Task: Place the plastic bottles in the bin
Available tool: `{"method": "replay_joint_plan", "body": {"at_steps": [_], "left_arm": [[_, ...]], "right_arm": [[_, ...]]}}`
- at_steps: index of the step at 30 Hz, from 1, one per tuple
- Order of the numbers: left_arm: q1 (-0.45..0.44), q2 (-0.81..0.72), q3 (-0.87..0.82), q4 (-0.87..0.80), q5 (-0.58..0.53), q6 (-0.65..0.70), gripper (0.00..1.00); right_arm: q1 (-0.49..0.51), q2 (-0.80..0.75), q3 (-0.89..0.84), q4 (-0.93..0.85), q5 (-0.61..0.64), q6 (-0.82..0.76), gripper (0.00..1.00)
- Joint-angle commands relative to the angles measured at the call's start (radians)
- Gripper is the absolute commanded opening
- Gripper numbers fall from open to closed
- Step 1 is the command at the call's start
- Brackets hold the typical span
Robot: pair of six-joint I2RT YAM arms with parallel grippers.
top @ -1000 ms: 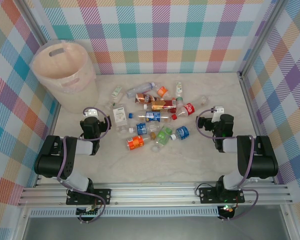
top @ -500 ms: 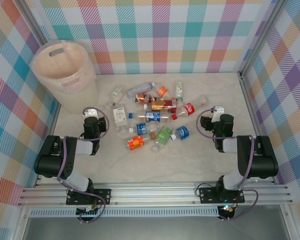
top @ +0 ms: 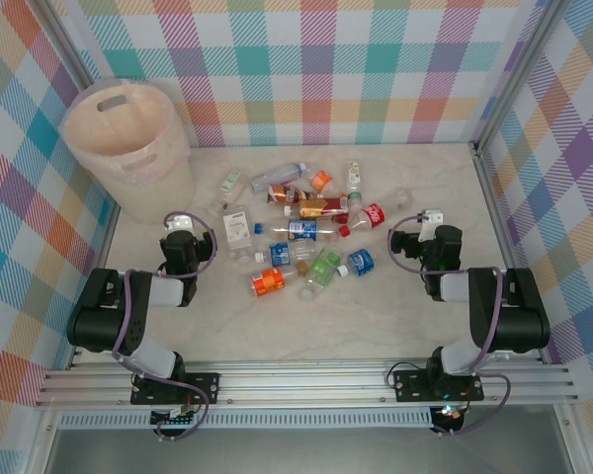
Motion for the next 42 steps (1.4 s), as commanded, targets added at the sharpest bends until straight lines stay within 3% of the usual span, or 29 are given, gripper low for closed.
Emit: {"method": "replay_joint_plan", "body": {"at_steps": [1,9,15,20,25,28,31,35,42], "left_arm": [[-0.004,-0.087,0.057,-0.133,-0.027,-0.012,1.00],[-0.026,-0.273,0.130,-0.427,-0.069,-0.116,1.00],[-0.050,-0.354,0.225,-0.682,-0.024,-0.324,1.00],[-0.052,-0.347,0.327,-0.919,0.014,-0.479,1.00],[-0.048,-0.332,0.311,-0.915,-0.078,-0.393,1.00],[-0.042,-0.336,0.319,-0.901,-0.077,-0.344,1.00],[-0.042,-0.333,0.327,-0.881,-0.015,-0.358,1.00],[-0.044,-0.266,0.397,-0.992,0.073,-0.461,1.00],[-0.069,-0.192,0.456,-1.098,0.222,-0.546,1.00]], "right_arm": [[-0.004,-0.067,0.071,-0.111,-0.011,-0.004,1.00],[-0.004,-0.194,0.163,-0.392,0.070,0.076,1.00],[-0.003,-0.218,0.156,-0.420,0.071,0.154,1.00],[-0.004,-0.202,0.159,-0.453,0.167,0.209,1.00],[-0.003,-0.165,0.105,-0.330,0.145,0.121,1.00],[-0.003,-0.163,0.089,-0.298,0.135,0.108,1.00],[-0.004,-0.162,0.108,-0.332,0.140,0.125,1.00],[-0.004,-0.186,0.166,-0.463,0.173,0.199,1.00],[-0.004,-0.232,0.179,-0.501,0.217,0.253,1.00]]}}
